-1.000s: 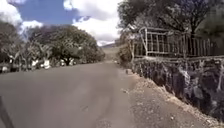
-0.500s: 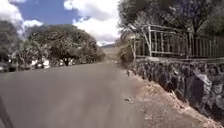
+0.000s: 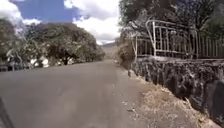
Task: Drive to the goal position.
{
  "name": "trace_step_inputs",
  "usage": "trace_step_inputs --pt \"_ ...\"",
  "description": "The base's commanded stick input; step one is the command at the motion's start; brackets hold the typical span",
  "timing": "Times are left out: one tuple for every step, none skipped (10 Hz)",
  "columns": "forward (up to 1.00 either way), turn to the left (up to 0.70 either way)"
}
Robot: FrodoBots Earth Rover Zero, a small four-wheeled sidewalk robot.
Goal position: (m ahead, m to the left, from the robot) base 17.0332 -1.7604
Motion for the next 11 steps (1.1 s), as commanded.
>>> trace_step_inputs --pt "0.7 0.0" --pt "0.7 0.0" --pt "0.7 0.0" --pt "0.7 0.0" --pt "0.7 0.0" --pt "0.7 0.0" --pt "0.7 0.0" --pt "0.7 0.0" --pt "0.7 0.0" --pt "0.7 0.0" --pt "0.7 0.0"
